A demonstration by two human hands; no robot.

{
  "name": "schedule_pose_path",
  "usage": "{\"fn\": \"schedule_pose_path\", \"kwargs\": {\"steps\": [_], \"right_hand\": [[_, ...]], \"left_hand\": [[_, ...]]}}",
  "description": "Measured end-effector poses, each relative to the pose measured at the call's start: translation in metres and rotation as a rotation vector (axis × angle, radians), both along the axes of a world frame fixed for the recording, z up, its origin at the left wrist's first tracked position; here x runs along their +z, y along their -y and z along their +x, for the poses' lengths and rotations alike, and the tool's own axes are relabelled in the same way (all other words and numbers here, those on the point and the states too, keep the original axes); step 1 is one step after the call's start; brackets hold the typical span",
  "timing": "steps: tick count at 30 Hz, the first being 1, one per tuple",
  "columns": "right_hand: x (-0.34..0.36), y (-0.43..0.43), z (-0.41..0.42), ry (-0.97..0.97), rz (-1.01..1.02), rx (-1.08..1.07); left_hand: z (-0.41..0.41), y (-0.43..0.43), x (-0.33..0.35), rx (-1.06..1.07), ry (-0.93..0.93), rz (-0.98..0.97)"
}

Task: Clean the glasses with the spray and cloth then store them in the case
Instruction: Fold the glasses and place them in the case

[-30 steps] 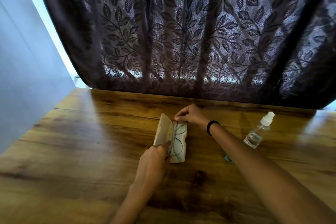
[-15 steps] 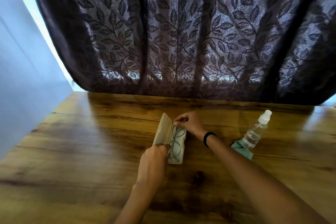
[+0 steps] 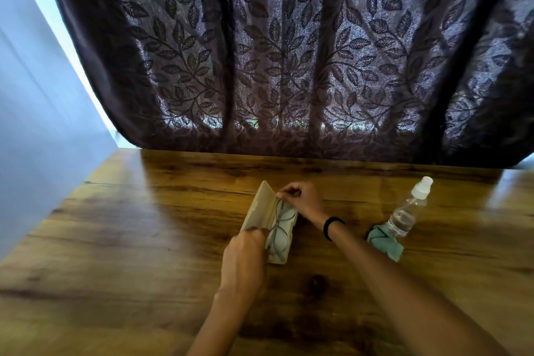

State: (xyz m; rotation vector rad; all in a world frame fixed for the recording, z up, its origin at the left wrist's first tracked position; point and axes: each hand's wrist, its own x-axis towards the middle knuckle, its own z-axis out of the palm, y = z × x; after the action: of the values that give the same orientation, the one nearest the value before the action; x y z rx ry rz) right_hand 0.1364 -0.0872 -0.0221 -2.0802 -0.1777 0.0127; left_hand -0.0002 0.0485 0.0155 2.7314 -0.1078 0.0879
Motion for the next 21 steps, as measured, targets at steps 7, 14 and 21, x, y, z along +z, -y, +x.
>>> {"fn": "schedule_pose_path", "kwargs": {"steps": [7,14,21], "right_hand": [[-0.001,0.003,-0.003,0.004,0.057,-0.038],[0.004,0.006,-0.007,0.040,0.132,-0.066],[0.012,0.020,-0.020,0.039,0.195,-0.096]], "left_hand": [[0.001,0.001,0.000,-0.038,0.013,0.010],[0.002,0.002,0.000,-0.066,0.048,0.042],[0.006,0.002,-0.003,-0.085,0.072,0.027]]}}
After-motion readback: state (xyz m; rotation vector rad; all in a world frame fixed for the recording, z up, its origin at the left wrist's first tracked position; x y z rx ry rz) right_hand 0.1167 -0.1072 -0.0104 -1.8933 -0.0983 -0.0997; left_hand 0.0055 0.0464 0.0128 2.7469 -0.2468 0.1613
